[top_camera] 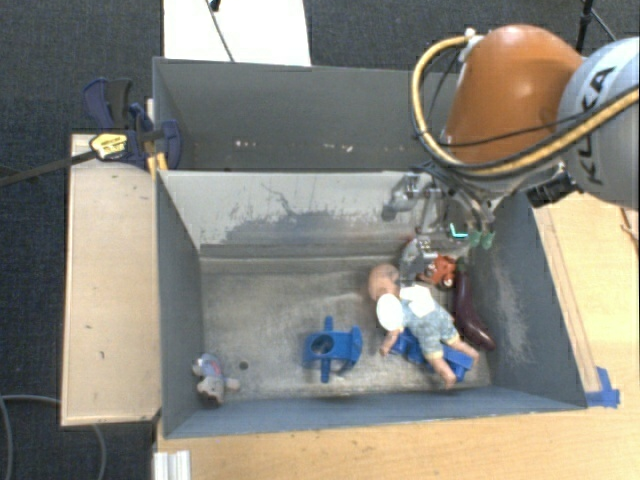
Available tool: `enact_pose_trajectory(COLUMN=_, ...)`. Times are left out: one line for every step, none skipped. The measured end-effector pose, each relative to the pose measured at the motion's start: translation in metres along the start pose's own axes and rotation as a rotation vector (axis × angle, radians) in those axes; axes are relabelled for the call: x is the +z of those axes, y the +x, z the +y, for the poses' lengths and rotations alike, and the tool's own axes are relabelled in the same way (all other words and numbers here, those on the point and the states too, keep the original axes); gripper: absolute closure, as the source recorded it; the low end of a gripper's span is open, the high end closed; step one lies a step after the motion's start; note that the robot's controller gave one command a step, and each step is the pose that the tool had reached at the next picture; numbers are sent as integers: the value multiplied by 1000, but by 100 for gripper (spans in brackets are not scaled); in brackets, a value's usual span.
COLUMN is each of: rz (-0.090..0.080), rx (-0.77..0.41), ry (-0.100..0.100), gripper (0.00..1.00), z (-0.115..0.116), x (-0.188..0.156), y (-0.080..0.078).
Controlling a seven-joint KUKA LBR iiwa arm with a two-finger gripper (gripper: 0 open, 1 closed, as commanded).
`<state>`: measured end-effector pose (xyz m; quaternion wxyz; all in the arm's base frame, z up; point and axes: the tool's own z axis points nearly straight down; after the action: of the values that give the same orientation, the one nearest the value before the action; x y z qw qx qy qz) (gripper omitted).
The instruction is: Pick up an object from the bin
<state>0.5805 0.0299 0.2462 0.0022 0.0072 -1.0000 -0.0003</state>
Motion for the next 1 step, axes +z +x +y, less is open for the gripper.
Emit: enact_pose_trajectory(rz=-8, rx=1, ry=0, gripper=100, z=0, x=-5, y=-1)
